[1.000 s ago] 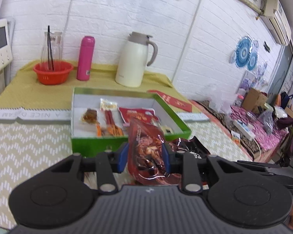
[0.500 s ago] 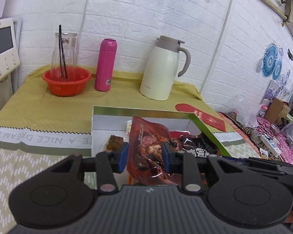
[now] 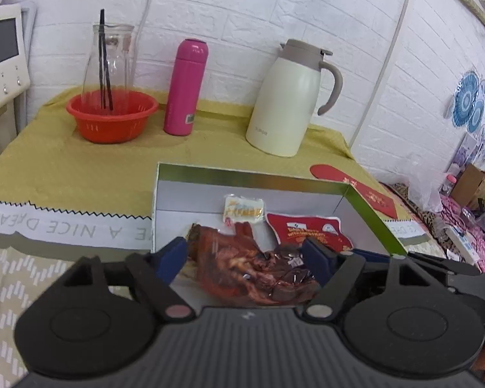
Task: Organize snacks
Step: 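Carry the meat pouch into the green box and open both tools, then move both tools back toward the red candy packs on the table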
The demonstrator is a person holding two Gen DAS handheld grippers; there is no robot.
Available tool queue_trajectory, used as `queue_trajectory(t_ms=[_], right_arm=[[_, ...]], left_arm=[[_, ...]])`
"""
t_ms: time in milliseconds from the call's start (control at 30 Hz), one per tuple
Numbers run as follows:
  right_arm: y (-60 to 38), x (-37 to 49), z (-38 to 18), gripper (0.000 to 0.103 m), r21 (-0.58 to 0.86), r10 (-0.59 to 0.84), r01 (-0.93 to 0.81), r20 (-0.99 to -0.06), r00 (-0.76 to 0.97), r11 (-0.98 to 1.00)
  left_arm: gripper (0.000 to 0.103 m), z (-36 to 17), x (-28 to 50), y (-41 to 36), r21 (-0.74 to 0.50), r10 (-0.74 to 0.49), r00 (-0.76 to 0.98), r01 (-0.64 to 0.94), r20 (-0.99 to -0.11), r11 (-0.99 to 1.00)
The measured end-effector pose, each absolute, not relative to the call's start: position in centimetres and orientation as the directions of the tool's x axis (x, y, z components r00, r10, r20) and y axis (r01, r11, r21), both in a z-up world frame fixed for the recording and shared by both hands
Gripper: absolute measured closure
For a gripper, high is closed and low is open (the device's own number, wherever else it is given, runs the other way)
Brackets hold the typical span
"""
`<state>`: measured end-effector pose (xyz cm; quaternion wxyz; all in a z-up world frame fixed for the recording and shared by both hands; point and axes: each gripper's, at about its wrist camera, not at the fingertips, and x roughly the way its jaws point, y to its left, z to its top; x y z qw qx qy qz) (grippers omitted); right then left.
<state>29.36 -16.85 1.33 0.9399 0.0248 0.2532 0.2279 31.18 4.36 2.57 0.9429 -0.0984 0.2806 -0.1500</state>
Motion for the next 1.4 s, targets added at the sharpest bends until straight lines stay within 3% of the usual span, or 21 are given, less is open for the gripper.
queue_trajectory(t_ms=[67,200,833,1100,1400], right_arm=[[-16.9,28.4,1.3,0.0,0.122,0.424,-0.413,-0.42,0.803,0.903],[-16.5,27.2,1.5,0.0,0.026,0.402,-0.428,-0.4,0.823,0.903],[-17.2,20.3,5.5,0.0,-0.016,0.425,-0.459,-0.349,0.835,0.888],[-18.2,15.2,6.6,0.0,-0.057,0.414,-0.454,-0.325,0.85,0.889],[-20.1,9.3,4.0,0.0,-0.061,0.412,-0.458,-0.344,0.844,0.887]], left_arm=[[0.007,2.9,30.7,3.9,-0.23,-0.309,0.817,0.221,-0.487,0.948],[0.007,3.5,29.6,3.3,-0.168,-0.257,0.847,0.201,-0.465,0.965],[0.007,7.7,21.6,2.6,-0.133,-0.254,0.875,0.218,-0.413,0.967],[0.007,8.2,16.1,3.1,-0.176,-0.301,0.863,0.25,-0.405,0.952],[0.007,3.8,10.2,3.6,-0.281,-0.393,0.805,0.291,-0.444,0.914]])
